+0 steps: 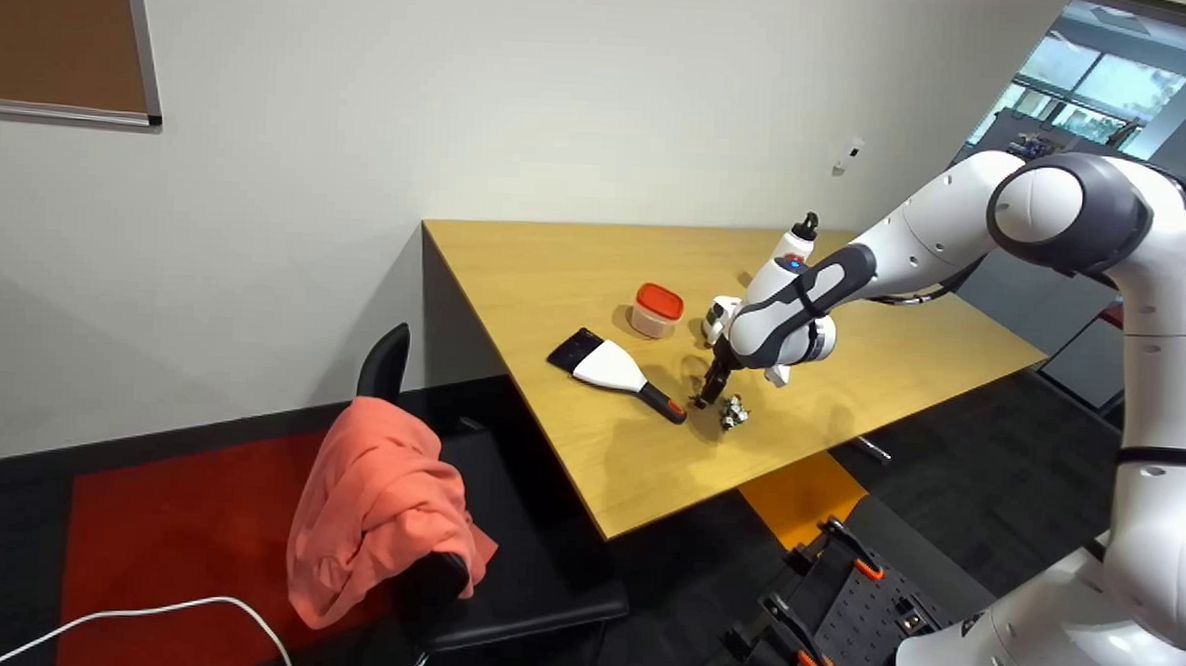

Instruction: Pick up a piece of candy from the table and put it in the mug cup.

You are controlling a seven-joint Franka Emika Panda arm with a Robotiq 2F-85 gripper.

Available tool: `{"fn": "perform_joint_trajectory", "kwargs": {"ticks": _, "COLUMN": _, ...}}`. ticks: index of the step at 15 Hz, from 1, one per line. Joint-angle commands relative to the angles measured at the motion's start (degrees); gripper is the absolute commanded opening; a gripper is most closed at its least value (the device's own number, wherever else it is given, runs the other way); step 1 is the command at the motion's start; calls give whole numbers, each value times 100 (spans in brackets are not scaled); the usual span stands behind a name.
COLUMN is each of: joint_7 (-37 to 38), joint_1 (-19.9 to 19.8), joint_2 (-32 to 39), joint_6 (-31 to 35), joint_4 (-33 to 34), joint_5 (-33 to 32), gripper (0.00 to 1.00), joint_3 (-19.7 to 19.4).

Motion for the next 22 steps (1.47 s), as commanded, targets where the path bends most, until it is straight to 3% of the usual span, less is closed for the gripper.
{"fn": "perform_joint_trajectory", "kwargs": {"ticks": 1, "joint_7": 359, "joint_1": -97, "joint_2": 194, "joint_6": 75, "joint_4": 230, "joint_5": -321, "gripper": 74, "joint_3": 74}}
{"fn": "perform_joint_trajectory", "kwargs": {"ticks": 11, "joint_7": 665, "joint_1": -91, "joint_2": 257, "joint_6": 12, "joint_4": 361, "joint_5": -558, "gripper": 0, "joint_3": 108}}
{"fn": "perform_joint_trajectory", "kwargs": {"ticks": 18, "joint_7": 1017, "joint_1": -145, "joint_2": -11, "joint_6": -132, "joint_4": 355, "joint_5": -484, "gripper": 1, "joint_3": 33}}
{"fn": "perform_joint_trajectory", "kwargs": {"ticks": 22, "joint_7": 1212, "joint_1": -698, "joint_2": -249, "joint_6": -390, "joint_4": 635, "joint_5": -260, "gripper": 1, "joint_3": 314}}
